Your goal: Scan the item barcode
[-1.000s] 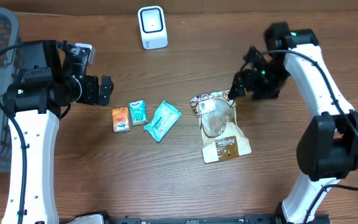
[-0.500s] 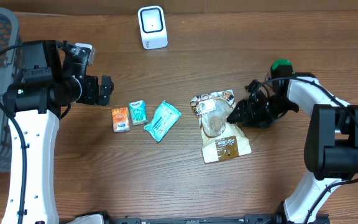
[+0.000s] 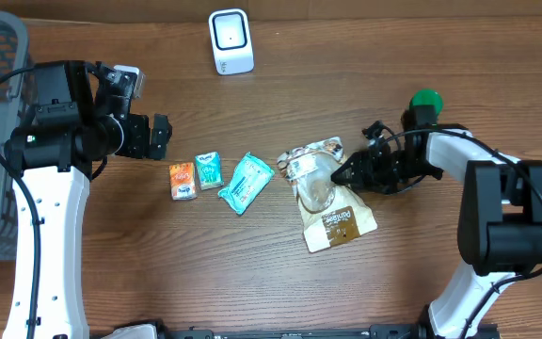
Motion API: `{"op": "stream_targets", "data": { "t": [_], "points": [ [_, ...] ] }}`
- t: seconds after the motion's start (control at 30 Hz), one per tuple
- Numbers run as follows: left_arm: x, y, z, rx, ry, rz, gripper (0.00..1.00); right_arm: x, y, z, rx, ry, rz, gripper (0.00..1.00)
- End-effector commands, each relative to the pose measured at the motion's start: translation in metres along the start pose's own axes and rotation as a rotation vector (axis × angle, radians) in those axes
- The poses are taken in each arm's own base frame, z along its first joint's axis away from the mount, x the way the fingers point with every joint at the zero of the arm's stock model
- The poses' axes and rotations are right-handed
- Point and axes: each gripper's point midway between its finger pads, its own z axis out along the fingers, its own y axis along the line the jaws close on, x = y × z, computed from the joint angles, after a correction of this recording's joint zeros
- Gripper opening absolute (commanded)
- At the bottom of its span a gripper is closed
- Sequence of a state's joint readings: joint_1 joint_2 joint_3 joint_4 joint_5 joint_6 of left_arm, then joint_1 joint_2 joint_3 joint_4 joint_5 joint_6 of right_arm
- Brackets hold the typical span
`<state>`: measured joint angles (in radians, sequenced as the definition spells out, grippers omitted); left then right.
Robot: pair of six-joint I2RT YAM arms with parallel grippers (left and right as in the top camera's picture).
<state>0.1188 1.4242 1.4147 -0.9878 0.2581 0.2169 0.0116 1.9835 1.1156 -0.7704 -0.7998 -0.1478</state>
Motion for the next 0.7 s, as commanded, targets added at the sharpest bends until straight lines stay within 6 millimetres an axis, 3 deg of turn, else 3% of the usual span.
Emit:
{"op": "stream_targets", "data": {
  "t": [0.0,0.1,0.23,0.3,0.37,0.43,0.47,0.57,0.67],
  "points": [
    [-0.01,-0.001,-0.007,-0.002,-0.037,0.009,1.0,0.016,-0.016,0.015,0.065,0.058,0.021,0.53],
    [-0.016,-0.008,-0.007,0.044,-0.062,-0.054,1.0,0.016,-0.017,0.016,0.072,0.062,0.02,0.35],
    [-0.02,-0.012,-0.007,0.069,-0.075,-0.122,1.0,0.016,-0.017,0.016,0.072,0.062,0.02,0.32],
    [-0.023,-0.026,-0.009,0.159,-0.083,-0.19,1.0,0.016,-0.017,0.016,0.071,0.062,0.02,0.31],
    [-0.026,-0.05,-0.009,0.295,-0.077,-0.228,0.77,0.016,-0.016,0.016,0.069,0.061,0.021,0.28],
    [-0.024,-0.075,-0.004,0.401,-0.043,-0.222,0.2,0.016,-0.016,0.016,0.069,0.061,0.03,0.25],
    [-0.021,-0.082,0.002,0.411,-0.012,-0.249,0.04,0.016,-0.016,0.016,0.069,0.061,0.031,0.25],
    [-0.003,-0.109,0.03,0.416,0.123,-0.335,0.04,0.017,-0.016,0.015,0.069,0.064,0.038,0.2],
    [0.017,-0.138,0.06,0.41,0.231,-0.321,0.04,0.016,-0.008,0.012,0.044,0.076,0.064,0.06]
  ]
}}
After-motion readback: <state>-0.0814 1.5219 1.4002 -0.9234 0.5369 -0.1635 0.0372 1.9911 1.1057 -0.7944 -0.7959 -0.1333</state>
